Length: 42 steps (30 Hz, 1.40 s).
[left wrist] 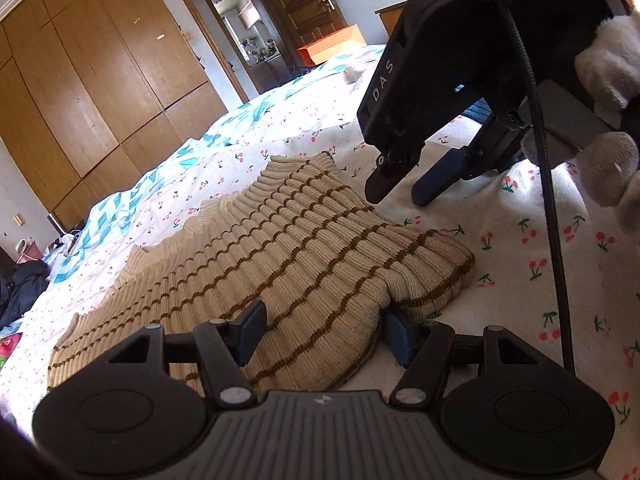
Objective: Fold small clothes
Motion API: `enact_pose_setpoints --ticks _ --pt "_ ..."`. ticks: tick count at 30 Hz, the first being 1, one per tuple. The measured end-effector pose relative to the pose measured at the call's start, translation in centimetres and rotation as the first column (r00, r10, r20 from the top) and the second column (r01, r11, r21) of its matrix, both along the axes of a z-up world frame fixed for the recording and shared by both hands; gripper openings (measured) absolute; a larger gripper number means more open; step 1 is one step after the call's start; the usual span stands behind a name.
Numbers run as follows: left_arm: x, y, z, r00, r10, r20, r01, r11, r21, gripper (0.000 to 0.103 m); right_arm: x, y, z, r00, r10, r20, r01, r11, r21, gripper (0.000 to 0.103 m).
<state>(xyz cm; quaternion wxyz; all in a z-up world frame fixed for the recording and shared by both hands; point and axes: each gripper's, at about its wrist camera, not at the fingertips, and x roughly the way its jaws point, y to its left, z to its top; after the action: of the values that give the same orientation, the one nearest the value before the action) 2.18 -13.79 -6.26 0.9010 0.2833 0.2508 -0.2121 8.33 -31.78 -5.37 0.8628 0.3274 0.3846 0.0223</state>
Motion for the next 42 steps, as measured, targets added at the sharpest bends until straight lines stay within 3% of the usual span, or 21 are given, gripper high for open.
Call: enact_pose_setpoints --ticks 5,15,21,25,28,32,42 --pt "-0.9 -0.7 -0.4 0.999 -0.013 0.044 0.011 0.999 0.04 0.067 -0.1 -0.2 -0.1 1.0 -0.006 0.0 0.006 1.0 0.015 0.032" --pt "-0.5 0.5 1.1 1.0 0.017 -0.013 -0.017 0.999 -0.029 0.067 -0.1 -0.2 -0.1 1.0 -0.005 0.008 0.005 1.0 0.025 0.034" --pt "0.2 3.0 2.0 0.993 0.078 -0.084 -0.086 0.992 -0.095 0.067 -0.1 0.2 0.1 1.0 0.005 0.015 -0.005 1.0 0.006 0.037" --pt "-0.8 1.5 1.7 1.0 0.022 0.02 -0.022 1.0 -0.018 0.067 -0.2 0.6 0.2 1.0 0.018 0.018 -0.018 1.0 -0.016 0.037" --pt "-1.4 1.0 1.5 1.0 -0.024 0.003 0.024 1.0 -0.014 0.067 -0.1 0.4 0.1 1.0 0.012 0.016 -0.012 1.0 -0.005 0.036" --pt "-1.1 1.2 1.4 1.0 0.01 -0.001 -0.01 1.0 -0.017 0.067 -0.2 0.2 0.2 1.0 0.008 0.02 -0.008 1.0 0.009 0.038" --pt "-1.6 0.0 0.6 0.999 -0.012 0.047 0.011 1.0 0.026 0.067 -0.2 0.1 0.1 1.0 0.01 0.022 -0.011 0.999 0.045 0.041"
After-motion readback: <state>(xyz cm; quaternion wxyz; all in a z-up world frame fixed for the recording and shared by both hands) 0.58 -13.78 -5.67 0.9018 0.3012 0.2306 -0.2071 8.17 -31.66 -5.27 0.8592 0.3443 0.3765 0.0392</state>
